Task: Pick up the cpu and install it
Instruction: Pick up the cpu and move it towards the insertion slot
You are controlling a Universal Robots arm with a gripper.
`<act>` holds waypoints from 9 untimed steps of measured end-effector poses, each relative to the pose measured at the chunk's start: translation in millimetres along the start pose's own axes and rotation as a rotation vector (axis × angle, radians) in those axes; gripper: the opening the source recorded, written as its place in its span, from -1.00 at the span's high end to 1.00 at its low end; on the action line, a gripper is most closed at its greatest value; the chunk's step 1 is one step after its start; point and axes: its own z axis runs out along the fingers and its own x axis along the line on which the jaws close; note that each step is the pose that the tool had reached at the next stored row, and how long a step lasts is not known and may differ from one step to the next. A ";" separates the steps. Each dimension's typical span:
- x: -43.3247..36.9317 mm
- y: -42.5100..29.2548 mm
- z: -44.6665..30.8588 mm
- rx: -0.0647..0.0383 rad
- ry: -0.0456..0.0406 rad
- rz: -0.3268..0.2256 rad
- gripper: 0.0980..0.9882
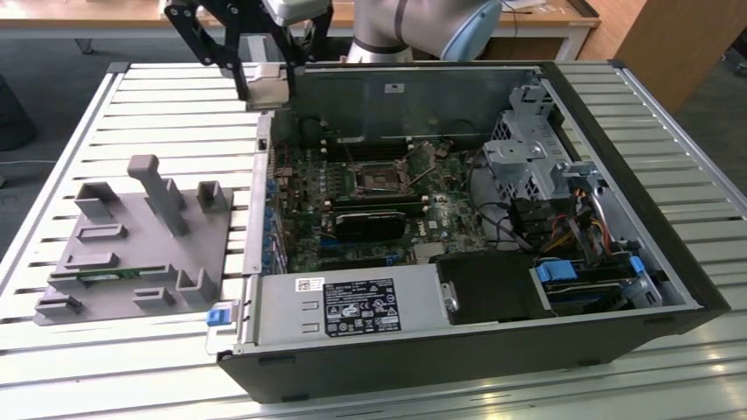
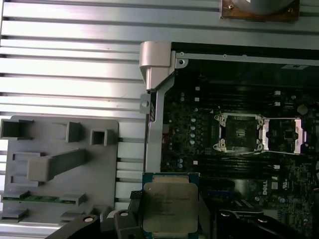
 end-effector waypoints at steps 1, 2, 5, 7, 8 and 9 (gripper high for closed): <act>-1.3 0.2 0.0 0.000 0.0000 0.000 0.02; -2.6 0.4 0.0 0.000 0.0000 0.000 0.02; -6.3 1.0 0.0 0.000 0.0000 0.000 0.02; -9.0 1.4 0.0 0.000 0.0000 0.000 0.02; -10.4 1.6 0.0 0.000 0.0000 0.000 0.02; -11.8 1.8 0.0 0.000 0.0001 0.000 0.02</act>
